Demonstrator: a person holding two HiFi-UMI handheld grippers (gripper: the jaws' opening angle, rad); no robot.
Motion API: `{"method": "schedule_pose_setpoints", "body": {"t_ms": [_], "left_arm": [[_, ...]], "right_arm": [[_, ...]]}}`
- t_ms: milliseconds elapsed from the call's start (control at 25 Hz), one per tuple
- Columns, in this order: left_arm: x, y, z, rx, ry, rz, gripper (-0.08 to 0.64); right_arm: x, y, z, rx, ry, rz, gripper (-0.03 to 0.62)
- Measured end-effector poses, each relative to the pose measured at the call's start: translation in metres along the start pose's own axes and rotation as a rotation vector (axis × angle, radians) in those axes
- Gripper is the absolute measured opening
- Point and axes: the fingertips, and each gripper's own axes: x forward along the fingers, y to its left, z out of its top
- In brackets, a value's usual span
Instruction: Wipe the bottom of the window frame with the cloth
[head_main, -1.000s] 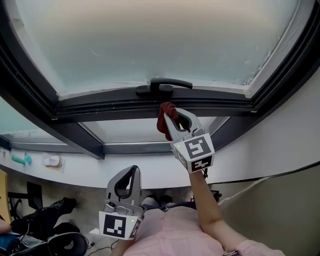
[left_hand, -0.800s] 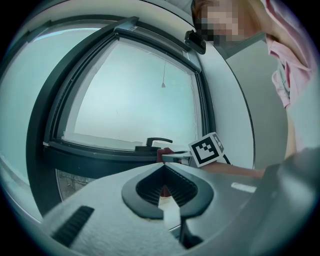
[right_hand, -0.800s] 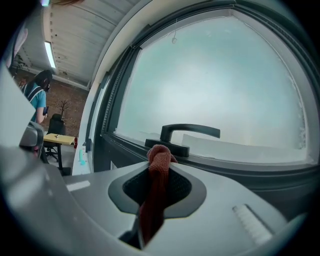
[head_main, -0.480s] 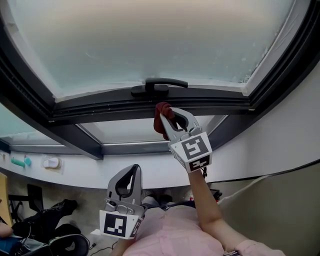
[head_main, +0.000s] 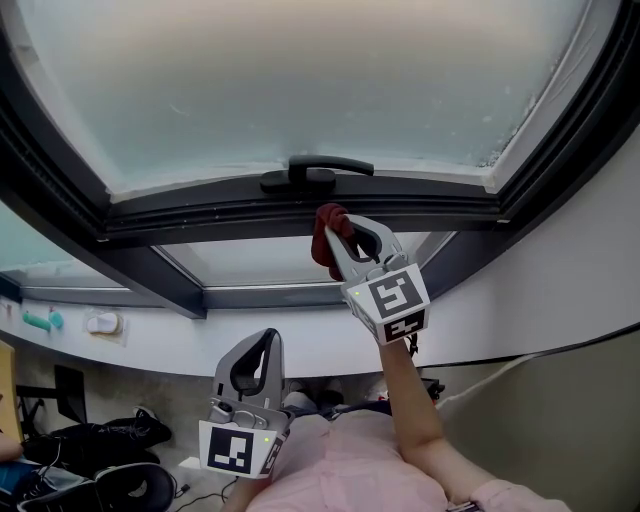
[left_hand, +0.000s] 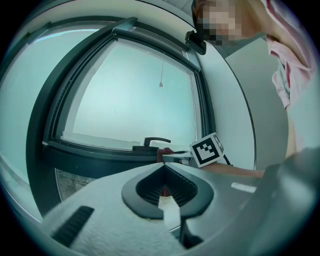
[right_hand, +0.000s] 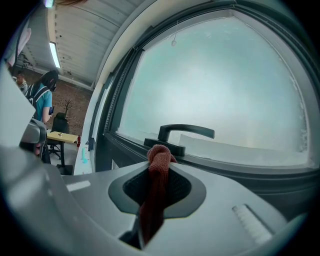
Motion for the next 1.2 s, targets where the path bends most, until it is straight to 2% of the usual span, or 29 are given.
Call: {"method": "schedule_pose_setpoints", "body": {"t_ms": [1200], "left_arm": [[0.004,-0.01,0.001,-0.002,0.003,-0.028,0.0]], "right_arm": [[-0.029,-0.04,-0.012,0.049,0.006,-0.096,0.052]]}}
